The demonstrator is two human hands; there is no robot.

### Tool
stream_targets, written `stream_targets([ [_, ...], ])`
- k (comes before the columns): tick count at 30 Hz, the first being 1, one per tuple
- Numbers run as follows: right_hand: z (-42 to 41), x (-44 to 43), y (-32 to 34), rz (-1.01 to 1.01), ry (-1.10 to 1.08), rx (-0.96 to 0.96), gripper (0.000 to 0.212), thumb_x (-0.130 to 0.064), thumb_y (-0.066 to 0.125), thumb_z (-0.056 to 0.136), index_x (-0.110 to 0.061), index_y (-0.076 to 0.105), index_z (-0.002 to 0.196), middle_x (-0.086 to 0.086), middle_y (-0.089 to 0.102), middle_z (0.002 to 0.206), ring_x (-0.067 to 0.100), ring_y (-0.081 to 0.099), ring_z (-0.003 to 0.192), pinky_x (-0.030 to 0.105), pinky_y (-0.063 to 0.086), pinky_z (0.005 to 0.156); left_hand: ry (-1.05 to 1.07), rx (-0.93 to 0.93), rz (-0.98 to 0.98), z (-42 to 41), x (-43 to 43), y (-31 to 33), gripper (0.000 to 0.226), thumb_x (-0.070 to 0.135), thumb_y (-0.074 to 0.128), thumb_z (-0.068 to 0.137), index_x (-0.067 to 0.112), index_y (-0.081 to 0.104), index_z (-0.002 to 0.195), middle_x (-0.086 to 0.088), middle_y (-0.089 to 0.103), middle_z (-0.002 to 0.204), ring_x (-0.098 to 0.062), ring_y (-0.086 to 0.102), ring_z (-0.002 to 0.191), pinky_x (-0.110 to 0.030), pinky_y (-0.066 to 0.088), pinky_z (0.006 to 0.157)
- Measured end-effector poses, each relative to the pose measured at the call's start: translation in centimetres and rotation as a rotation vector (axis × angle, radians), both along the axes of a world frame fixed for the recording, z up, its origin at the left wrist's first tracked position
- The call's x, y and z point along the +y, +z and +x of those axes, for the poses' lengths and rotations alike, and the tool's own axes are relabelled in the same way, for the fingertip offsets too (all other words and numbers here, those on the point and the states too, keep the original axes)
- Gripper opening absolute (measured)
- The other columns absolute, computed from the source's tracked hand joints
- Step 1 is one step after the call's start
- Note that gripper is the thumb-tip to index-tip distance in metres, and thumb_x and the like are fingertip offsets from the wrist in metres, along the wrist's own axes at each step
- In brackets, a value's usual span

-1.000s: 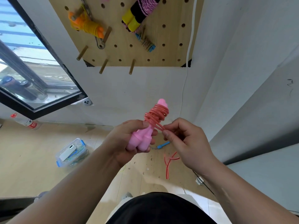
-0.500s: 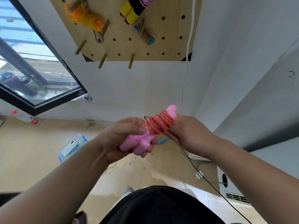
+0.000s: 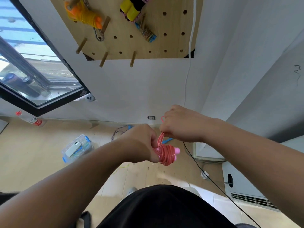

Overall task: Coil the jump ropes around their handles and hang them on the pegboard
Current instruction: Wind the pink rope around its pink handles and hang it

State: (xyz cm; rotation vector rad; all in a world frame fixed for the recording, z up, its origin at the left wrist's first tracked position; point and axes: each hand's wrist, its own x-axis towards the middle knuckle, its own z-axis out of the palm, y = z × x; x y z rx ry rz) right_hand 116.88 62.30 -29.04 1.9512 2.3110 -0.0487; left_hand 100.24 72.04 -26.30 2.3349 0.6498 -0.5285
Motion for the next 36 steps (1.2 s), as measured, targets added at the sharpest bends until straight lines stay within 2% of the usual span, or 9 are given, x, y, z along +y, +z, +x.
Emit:
stream_targets([
  [4,-2.1,0.3,0.4,-0.093,-0.135,0.011,0.017,-0.011,0.054,0.087,-0.017,0.053,0.072,0.0,0.048,0.062,0.029,0.059,0.065,0.038,0.053,0.065,0.109,-0.061,0.146,0.4,0.9,-1.5,0.017,0.026,0.078,0.059,0.016,0.065,0.062,0.008,0.049,0.055,-0.013,0.043,0.049,-0.02,0.033,0.045],
  [7,-3.3,-0.4,1.5,-0.082,-0.216,0.075,0.014,-0.017,0.05,0.097,-0.02,0.055,0.084,-0.001,0.053,0.073,0.028,0.059,0.069,0.032,0.045,0.056,0.25,-0.099,0.214,0.4,1.7,-2.2,0.024,0.034,0.075,0.058,0.02,0.056,0.058,0.008,0.049,0.051,-0.015,0.046,0.046,-0.02,0.034,0.045],
  [13,-5.4,-2.0,0.9,0.101,-0.313,0.221,0.021,-0.024,0.038,0.103,-0.024,0.055,0.115,-0.005,0.053,0.086,0.025,0.055,0.074,0.033,0.026,0.048,0.572,-0.291,0.018,0.4,3.1,-2.4,0.028,0.023,0.086,0.065,0.003,0.067,0.068,-0.001,0.053,0.051,-0.01,0.042,0.039,-0.018,0.032,0.037],
  [16,-5.9,-2.9,-0.6,0.248,-0.359,0.378,0.035,-0.026,0.04,0.103,-0.022,0.059,0.132,-0.001,0.063,0.099,0.026,0.062,0.088,0.037,0.048,0.063,0.724,-0.325,-0.178,0.7,3.3,-2.0,0.021,0.009,0.081,0.068,-0.006,0.068,0.075,-0.015,0.058,0.055,-0.015,0.048,0.04,-0.023,0.038,0.046],
  [19,-5.8,-3.7,-1.5,0.498,-0.429,0.53,0.04,-0.032,0.041,0.1,-0.018,0.07,0.125,-0.002,0.063,0.085,0.021,0.061,0.074,0.034,0.051,0.057,0.838,-0.337,-0.424,1.1,3.1,-1.4,0.021,0.001,0.08,0.07,-0.009,0.064,0.08,-0.019,0.063,0.058,-0.025,0.057,0.048,-0.037,0.04,0.057],
  [22,-5.3,-4.5,-1.4,0.609,-0.512,0.733,0.025,-0.026,0.055,0.098,-0.02,0.072,0.114,-0.008,0.068,0.091,0.009,0.062,0.082,0.027,0.051,0.068,0.865,-0.362,-0.648,1.2,3.0,-0.9,0.033,0.008,0.081,0.061,-0.001,0.055,0.079,-0.026,0.068,0.071,-0.034,0.062,0.061,-0.038,0.042,0.059],
  [27,-3.8,-5.3,-0.9,0.59,-0.606,0.825,0.004,-0.025,0.066,0.094,-0.021,0.066,0.095,-0.02,0.056,0.076,-0.001,0.052,0.068,0.02,0.04,0.06,0.753,-0.339,-0.803,1.2,2.7,-0.1,0.021,0.007,0.065,0.064,0.002,0.05,0.078,-0.031,0.067,0.084,-0.035,0.062,0.064,-0.034,0.047,0.055],
  [32,-3.5,-5.3,-0.8,0.585,-0.649,0.89,0.01,-0.022,0.067,0.095,-0.026,0.057,0.095,-0.019,0.058,0.071,0.004,0.055,0.063,0.031,0.046,0.057,0.736,-0.391,-0.953,1.5,2.2,0.6,0.017,0.006,0.064,0.068,0.002,0.052,0.081,-0.027,0.068,0.084,-0.033,0.063,0.062,-0.034,0.051,0.054],
  [36,-3.2,-5.3,-0.5,0.597,-0.628,1.001,0.023,-0.016,0.065,0.096,-0.034,0.051,0.093,-0.016,0.064,0.071,0.007,0.061,0.063,0.021,0.046,0.058,0.771,-0.447,-1.106,1.8,1.6,1.2,0.03,0.014,0.06,0.07,-0.002,0.063,0.096,-0.019,0.07,0.084,-0.029,0.063,0.063,-0.033,0.053,0.055],
])
